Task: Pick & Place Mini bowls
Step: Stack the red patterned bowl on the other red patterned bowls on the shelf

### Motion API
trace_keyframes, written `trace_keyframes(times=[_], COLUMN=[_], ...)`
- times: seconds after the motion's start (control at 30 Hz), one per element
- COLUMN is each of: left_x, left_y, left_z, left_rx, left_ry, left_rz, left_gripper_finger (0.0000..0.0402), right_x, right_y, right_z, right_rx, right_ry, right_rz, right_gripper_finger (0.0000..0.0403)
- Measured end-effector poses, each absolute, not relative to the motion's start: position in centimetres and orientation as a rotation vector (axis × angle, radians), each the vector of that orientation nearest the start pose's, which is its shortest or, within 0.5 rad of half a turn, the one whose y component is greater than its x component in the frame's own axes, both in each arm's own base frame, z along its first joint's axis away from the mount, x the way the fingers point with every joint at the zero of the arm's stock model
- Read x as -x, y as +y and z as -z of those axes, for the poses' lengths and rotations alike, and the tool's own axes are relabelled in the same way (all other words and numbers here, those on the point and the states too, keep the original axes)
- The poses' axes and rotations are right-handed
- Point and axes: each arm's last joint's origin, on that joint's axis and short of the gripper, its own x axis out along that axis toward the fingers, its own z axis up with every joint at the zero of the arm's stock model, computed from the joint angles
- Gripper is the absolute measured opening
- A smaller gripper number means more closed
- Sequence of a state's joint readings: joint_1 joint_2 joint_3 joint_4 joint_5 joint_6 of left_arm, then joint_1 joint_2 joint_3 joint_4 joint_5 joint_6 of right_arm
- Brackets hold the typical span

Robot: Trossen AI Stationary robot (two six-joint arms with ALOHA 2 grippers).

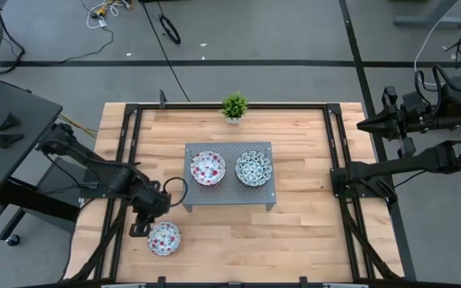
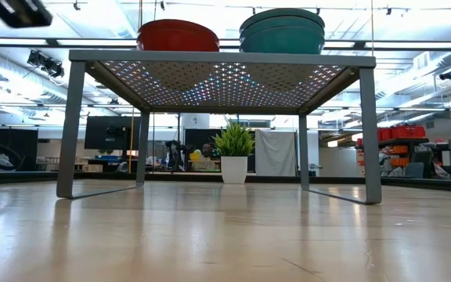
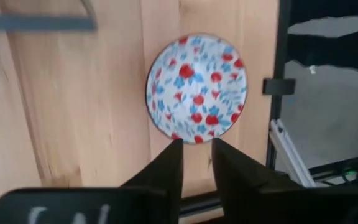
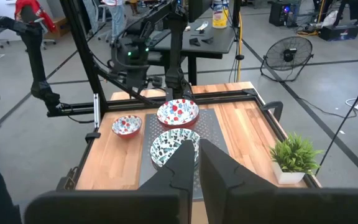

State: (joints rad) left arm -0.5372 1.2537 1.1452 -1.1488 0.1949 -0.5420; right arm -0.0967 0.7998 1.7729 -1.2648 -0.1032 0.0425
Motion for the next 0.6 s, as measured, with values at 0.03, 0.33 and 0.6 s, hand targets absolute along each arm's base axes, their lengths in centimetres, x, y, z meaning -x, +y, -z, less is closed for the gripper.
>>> trace_keyframes(times=[0.03, 0.33, 0.6], left_x=[-18.3, -17.9, -17.9], left_y=[-11.7, -12.1, -12.1], left_z=[-29.2, -26.2, -23.8], left_rx=[0.237, 0.306, 0.39], left_ry=[1.401, 1.454, 1.451], left_rz=[0.258, 0.181, 0.122], left_gripper_finger=[0.0098, 0.0146, 0.0156], right_x=[-1.7, -1.7, -1.7], right_y=[0.1, 0.1, 0.1], right_z=[-50.1, -50.1, -50.1], right_rx=[-0.071, -0.071, -0.071], right_ry=[0.29, 0.29, 0.29], right_rz=[-0.001, -0.001, -0.001], right_gripper_finger=[0.0029, 0.0029, 0.0029])
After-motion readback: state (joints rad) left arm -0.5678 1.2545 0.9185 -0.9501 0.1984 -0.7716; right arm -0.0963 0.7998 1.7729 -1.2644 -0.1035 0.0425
